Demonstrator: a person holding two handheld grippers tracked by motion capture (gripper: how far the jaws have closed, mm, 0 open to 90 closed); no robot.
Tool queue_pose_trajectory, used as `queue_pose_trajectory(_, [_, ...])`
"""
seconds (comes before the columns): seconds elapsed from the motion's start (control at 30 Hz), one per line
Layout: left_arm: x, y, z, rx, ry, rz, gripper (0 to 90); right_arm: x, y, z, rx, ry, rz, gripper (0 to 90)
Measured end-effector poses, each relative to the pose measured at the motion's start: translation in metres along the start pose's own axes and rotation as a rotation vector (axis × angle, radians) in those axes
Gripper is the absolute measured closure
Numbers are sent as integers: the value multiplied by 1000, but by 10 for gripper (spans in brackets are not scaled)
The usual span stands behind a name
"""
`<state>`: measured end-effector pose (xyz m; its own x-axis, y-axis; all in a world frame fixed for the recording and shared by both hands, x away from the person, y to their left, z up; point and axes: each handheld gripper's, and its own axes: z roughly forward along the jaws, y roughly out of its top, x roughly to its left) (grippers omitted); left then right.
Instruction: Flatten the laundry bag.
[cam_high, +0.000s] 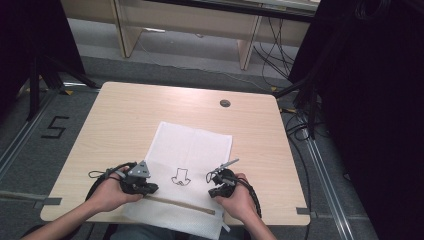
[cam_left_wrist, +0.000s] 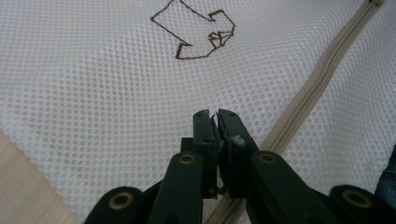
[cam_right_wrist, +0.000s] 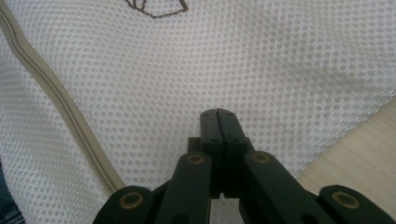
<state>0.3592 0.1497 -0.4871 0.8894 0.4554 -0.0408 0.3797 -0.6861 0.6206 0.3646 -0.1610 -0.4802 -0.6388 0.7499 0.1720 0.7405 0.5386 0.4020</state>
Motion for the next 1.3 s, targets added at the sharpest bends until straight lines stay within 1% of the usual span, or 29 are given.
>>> queue_pose_trajectory(0.03, [-1,0,2,3,-3,-23,856,0,0,1,3,1,-3,900])
queue_pose_trajectory(0.07, [-1,0,2,4,-3,-24,854,0,0,3,10,-5,-10,900])
queue_pose_trajectory(0.1, [-1,0,3,7,-6,-20,854,0,0,3,17,-11,0,900])
queue_pose_trajectory(0.17, [-1,0,4,14,-2,-20,853,-1,0,5,14,-9,-15,900])
queue_pose_trajectory(0.2, [0,0,5,19,-1,-6,853,-1,1,5,16,-9,-17,900])
queue_pose_trajectory(0.27, [-1,-1,7,26,-4,-18,854,-1,1,5,15,-19,-12,900])
queue_pose_trajectory(0.3, [0,-1,8,31,-4,-3,855,-1,1,5,15,-22,-10,900])
queue_pose_trajectory(0.33, [0,-1,10,32,-6,-23,856,-1,2,5,13,-24,-17,900])
queue_pose_trajectory(0.37, [0,-1,10,36,-6,-14,857,0,2,5,15,-29,-13,900])
queue_pose_trajectory(0.4, [1,-1,11,38,-3,-21,858,1,2,5,26,-34,9,900])
queue_pose_trajectory(0.43, [1,-1,12,42,-5,-17,858,0,3,5,25,-36,9,900])
queue_pose_trajectory(0.47, [1,-1,14,43,-4,-30,859,-1,3,5,15,-36,-5,900])
queue_pose_trajectory(0.5, [2,-1,14,46,-3,-17,860,-1,4,5,15,-38,-1,900])
queue_pose_trajectory(0.57, [2,0,15,48,-1,-19,861,-3,4,6,12,-38,-6,900])
queue_pose_trajectory(0.6, [2,0,16,44,0,-30,860,-4,5,6,7,-41,1,900])
queue_pose_trajectory(0.63, [2,1,17,42,-3,-36,860,-5,5,6,8,-42,-5,900])
queue_pose_trajectory(0.67, [3,2,18,38,-3,-38,860,-6,6,6,9,-47,4,900])
queue_pose_trajectory(0.83, [4,5,20,38,7,-38,859,-11,9,6,0,-55,7,900])
queue_pose_trajectory(0.87, [4,6,21,39,2,-37,859,-13,10,6,-2,-60,14,900])
queue_pose_trajectory(1.0, [6,9,23,39,12,-30,859,-17,12,6,-7,-74,20,900])
queue_pose_trajectory(1.03, [6,10,24,37,12,-34,858,-17,12,6,-6,-76,30,900])
queue_pose_trajectory(1.07, [6,11,25,38,7,-32,858,-19,12,7,-13,-80,23,900])
queue_pose_trajectory(1.1, [7,11,25,38,13,-37,858,-19,13,6,-8,-82,39,900])
queue_pose_trajectory(1.13, [8,12,25,39,15,-24,858,-20,13,7,-15,-83,30,900])
queue_pose_trajectory(1.17, [8,13,26,37,17,-28,857,-21,13,7,-13,-85,42,900])
queue_pose_trajectory(1.2, [8,13,27,35,16,-35,857,-22,14,7,-18,-85,33,900])
queue_pose_trajectory(1.23, [9,15,27,36,17,-23,857,-26,15,8,-30,-84,2,900])
queue_pose_trajectory(1.27, [9,15,28,35,21,-29,857,-24,15,7,-23,-89,36,900])
queue_pose_trajectory(1.3, [9,16,29,35,18,-39,857,-26,16,7,-24,-90,41,900])
